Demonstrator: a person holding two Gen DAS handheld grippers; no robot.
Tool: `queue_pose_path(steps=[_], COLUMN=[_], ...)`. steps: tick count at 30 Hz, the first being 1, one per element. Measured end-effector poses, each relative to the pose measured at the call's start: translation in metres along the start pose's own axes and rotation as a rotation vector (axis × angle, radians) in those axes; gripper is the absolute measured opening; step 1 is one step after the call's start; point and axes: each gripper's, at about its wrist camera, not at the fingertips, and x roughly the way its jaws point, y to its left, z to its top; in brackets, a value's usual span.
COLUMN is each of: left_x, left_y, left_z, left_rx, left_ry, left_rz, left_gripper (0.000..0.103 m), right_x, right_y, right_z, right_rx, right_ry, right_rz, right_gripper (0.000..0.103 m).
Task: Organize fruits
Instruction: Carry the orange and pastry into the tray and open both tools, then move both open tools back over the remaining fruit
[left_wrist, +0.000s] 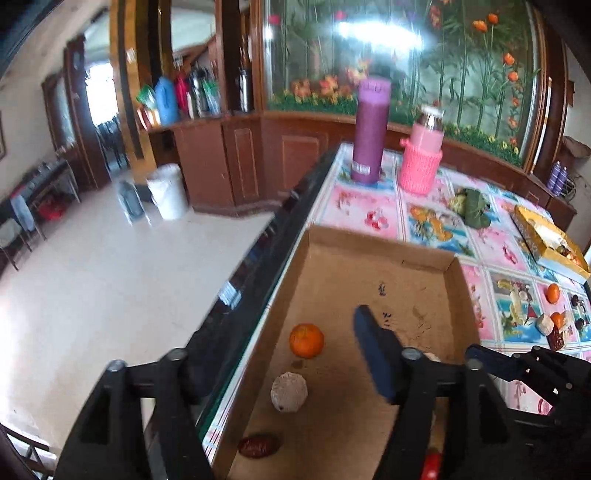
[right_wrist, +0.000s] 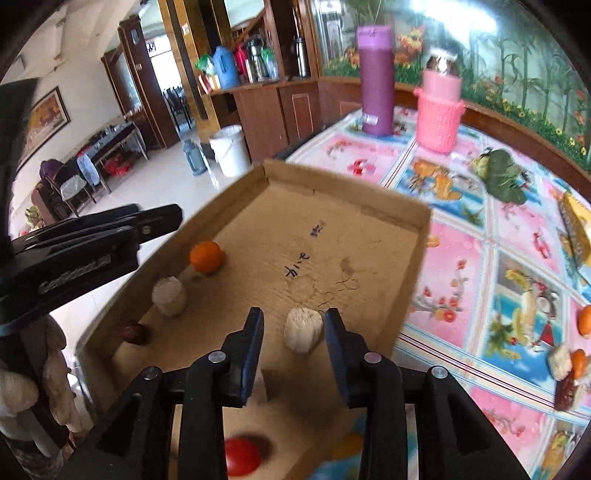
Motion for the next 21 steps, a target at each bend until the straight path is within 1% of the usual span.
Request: queue_pose_path(steps=[1,3,5,7,9,12,17,21], left_x=[-0.016,-0.041,-0.062,-0.081,-0.096,-0.115,-0.128,-0.136], left_y=[-0.006,-0.017,-0.027,-0.040,-0.053,-0.072,-0.097,-0.106], left_z=[-0.002,-0.006,-0.012,-0.019,-0.027,-0.038,-0.049,-0.053], left_rx=[0.000,-0.003,-0.004,0.000,0.011,0.043,0.100,0.124], left_ry=[-0.041,-0.095,-0.129,-0.155,-0.172,-0.198,-0.204,-0.209], left_rz=[0.017,0.035,0.032,0.018,0.007,0.014,0.023,0.023], left_gripper=[0.081,0.086,0.087,0.087,0.087,0.087,0.088,0.088], right_x=[-0.007,-0.024,-0.041,-0.060,-0.077,-0.101,-0.133,-0.151], right_y=[-0.002,-0.007,-0.015,-0.023,-0.029,-0.043,-0.064,-0.081], right_z=[-0.002,-0.009,-0.018,-0.030,-0.040,-0.057,-0.079,-0.094], right_rx=[0.006,0.022,0.039,0.050,0.057,0.074,0.110,0.144], right_ry=[-0.014,-0.042,-0.068,-0.094,-0.117,-0.153,-0.192,-0.214], right_rz=[0.001,0.002,0.008,-0.015,-0.043,-0.075,-0.111,-0.128], right_gripper=[0.043,0.045,0.045,0.047,0.053,0.055,0.058,0.061])
